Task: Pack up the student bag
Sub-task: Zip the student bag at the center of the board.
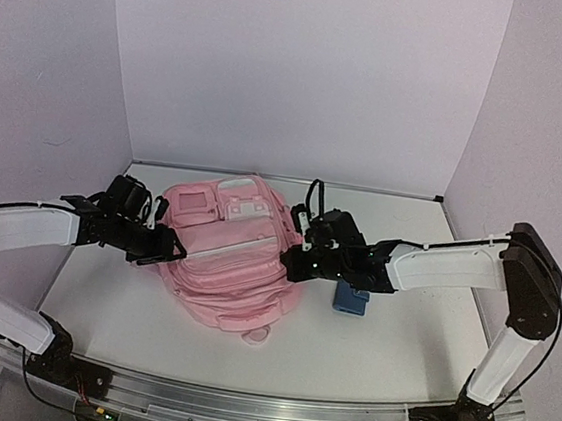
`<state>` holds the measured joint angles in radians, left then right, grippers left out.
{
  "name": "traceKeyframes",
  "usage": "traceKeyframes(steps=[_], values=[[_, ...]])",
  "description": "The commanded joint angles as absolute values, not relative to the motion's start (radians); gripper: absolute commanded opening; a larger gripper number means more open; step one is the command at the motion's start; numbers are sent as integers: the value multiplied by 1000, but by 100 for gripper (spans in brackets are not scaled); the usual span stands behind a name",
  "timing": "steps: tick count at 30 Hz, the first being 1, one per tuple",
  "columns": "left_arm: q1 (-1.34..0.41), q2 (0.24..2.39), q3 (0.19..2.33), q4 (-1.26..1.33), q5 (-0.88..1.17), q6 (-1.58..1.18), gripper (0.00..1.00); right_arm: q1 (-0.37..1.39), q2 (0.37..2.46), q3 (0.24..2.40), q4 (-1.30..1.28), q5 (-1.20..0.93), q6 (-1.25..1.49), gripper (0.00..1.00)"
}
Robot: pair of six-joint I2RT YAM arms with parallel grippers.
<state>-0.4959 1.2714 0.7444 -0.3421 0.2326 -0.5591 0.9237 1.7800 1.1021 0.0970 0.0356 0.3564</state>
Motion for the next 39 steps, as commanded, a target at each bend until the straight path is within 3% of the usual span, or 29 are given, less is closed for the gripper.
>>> traceKeyframes(steps=[1, 8, 18, 25, 28, 34, 37, 39], values=[[-533, 1236, 897, -407, 249, -293, 62, 904, 1726, 1065, 193, -72, 284, 0], [-769, 1357, 1030, -370, 274, -47, 67, 904, 1701, 1017, 241, -111, 303, 0], [-955, 1599, 1107, -217, 76, 61, 71, 905, 1686, 987, 277, -112, 341, 0], [-994, 1677, 1146, -125, -42, 119, 69, 905, 1678, 954, 319, -125, 368, 0], [-996, 1698, 1159, -107, -36, 135, 57, 904, 1667, 942, 324, -115, 373, 0], [-997, 1734, 1168, -113, -34, 146, 16, 905, 1641, 917, 340, -64, 396, 0], [-999, 1720, 1141, -111, -35, 147, 1, 900, 1638, 913, 341, -11, 413, 0], [-1000, 1709, 1121, -123, -31, 146, 0, 873, 1641, 909, 341, -9, 429, 0]])
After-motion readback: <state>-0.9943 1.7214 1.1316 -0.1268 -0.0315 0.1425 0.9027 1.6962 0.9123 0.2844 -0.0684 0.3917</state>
